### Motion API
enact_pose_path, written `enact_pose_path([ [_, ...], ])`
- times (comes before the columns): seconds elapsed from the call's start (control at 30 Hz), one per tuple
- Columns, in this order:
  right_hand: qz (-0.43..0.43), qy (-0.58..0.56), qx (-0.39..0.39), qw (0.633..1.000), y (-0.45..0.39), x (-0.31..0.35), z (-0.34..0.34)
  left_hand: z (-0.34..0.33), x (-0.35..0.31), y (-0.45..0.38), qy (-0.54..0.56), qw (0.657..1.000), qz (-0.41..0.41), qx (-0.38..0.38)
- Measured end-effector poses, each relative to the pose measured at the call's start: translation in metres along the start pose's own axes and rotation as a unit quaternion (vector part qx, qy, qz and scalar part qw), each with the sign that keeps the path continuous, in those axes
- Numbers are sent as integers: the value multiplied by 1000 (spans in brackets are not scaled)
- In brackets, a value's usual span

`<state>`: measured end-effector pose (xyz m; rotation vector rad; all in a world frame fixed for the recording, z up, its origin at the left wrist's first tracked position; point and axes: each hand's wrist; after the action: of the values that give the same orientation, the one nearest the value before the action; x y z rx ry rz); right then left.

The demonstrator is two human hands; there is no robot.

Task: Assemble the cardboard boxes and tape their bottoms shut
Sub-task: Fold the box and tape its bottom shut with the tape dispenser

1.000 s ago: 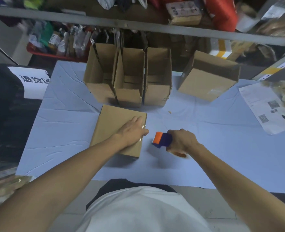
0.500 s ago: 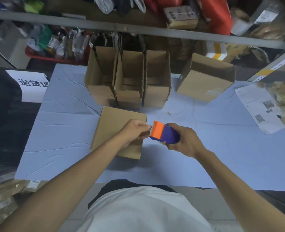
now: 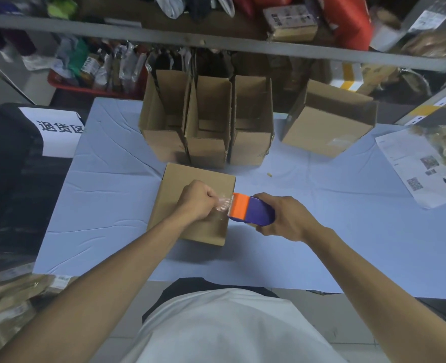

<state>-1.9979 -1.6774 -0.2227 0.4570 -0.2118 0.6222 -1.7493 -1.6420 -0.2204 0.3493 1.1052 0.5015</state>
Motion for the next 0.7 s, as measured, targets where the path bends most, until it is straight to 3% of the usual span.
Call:
enact_pose_path([
  [0.4,-46,40,56,997,9,-28,-19,7,3,2,-116,989,87,-26],
  [0.57,-51,52,63,995,6,-26,-27,-4,1,-5,-324,944,18,-62],
  [0.7,-49,60,74,994,2,-25,-31,4,1,-11,-368,929,-6,-44],
])
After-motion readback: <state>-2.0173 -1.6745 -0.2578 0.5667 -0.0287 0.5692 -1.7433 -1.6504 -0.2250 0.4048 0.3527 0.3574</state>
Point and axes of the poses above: each hand's wrist, its own y-axis away from the middle knuckle, its own z-axis out of the back of the hand, x = y × z, and after that the axes turned 14 degrees about y, right-handed
